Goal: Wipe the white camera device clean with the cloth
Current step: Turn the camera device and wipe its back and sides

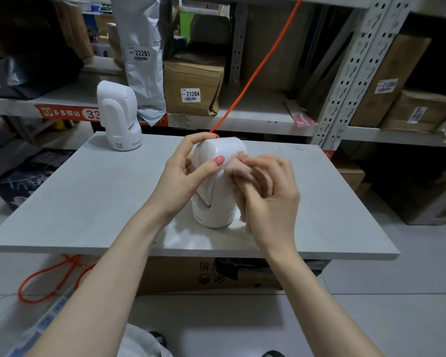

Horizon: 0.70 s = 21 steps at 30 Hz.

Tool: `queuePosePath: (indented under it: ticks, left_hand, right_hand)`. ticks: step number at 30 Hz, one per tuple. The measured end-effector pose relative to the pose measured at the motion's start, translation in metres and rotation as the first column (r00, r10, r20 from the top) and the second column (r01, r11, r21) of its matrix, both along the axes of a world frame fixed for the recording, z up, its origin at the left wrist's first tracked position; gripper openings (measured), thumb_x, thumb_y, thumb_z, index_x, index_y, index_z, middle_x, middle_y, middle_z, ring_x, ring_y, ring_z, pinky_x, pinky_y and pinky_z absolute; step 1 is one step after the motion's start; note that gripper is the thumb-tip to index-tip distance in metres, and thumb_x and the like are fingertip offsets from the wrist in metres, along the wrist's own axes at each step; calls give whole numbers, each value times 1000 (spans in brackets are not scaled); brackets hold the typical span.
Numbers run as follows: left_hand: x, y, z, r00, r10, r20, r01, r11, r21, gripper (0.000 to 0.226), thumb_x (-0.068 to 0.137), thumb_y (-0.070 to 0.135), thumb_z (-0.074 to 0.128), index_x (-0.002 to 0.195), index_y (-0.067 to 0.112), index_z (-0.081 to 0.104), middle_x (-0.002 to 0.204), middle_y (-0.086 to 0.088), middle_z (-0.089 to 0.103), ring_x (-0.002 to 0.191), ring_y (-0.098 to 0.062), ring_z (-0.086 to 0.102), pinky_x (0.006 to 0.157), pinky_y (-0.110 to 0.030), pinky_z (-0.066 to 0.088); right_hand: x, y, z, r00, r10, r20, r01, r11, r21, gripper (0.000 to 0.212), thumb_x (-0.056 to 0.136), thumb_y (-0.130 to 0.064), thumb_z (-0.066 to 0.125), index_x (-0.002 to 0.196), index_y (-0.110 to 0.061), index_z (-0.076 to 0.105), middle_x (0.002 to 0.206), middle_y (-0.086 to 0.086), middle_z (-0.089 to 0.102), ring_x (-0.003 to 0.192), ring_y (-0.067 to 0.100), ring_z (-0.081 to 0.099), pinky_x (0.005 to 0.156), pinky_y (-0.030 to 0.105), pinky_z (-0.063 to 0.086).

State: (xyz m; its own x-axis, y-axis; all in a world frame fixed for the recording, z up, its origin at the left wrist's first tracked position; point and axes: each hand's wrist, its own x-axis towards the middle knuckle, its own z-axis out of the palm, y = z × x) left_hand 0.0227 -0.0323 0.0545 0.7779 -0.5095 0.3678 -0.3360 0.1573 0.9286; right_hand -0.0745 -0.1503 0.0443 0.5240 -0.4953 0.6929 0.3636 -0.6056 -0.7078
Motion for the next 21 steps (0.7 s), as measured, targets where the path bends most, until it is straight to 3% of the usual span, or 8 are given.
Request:
queuePosePath:
  ticks: [5, 11, 14, 17, 21]
  left_hand:
    - [-1, -2, -1, 1000, 22, 6, -21, 1000, -11, 35, 80, 32, 64, 114, 37, 56, 94, 5, 61, 80, -6, 55, 71, -13, 45]
    - [-3, -2, 0, 1000, 25, 6, -25, 1000, 9, 40, 78, 33, 65, 116, 38, 52, 104, 7, 58, 80, 5, 56, 69, -9, 44]
    - [-3, 0, -3, 1000, 4, 27, -5, 999, 44, 50, 75, 33, 73, 116, 48, 48, 118, 6, 54, 95, 3, 57, 74, -12, 48]
    - [-4, 1, -6, 999, -21, 47, 18, 998, 68, 57, 78, 32, 76, 120, 51, 43, 128, 6, 49, 106, -2, 54, 76, -14, 49]
    - [-1, -2, -6, 1000, 6, 13, -6, 999, 48, 54, 82, 34, 72, 122, 51, 40, 129, 6, 47, 112, -12, 53, 77, -15, 50]
  right_hand:
    - [-2, -2, -7, 1000, -1, -8, 2, 997, 72, 19, 79, 4, 72, 93, -10, 71, 98, 4, 61, 93, -8, 58, 80, 4, 43]
    - [-15, -10, -31, 945, 136, -296, -40, 951, 307, 20, 84, -6, 67, 90, -25, 68, 99, -5, 67, 93, -1, 62, 82, 16, 47]
    - [-14, -7, -15, 966, 90, -243, -31, 971, 238, 26, 84, -7, 69, 86, -32, 66, 98, -6, 66, 93, -5, 60, 80, 8, 44]
    - [-11, -3, 0, 992, 64, -111, -46, 986, 159, 26, 82, -1, 70, 90, -25, 67, 99, 2, 64, 94, -12, 56, 79, 3, 41]
    - [-9, -3, -7, 985, 72, -155, -49, 987, 151, 24, 81, 0, 71, 88, -22, 66, 97, -1, 61, 91, -13, 57, 79, 1, 40]
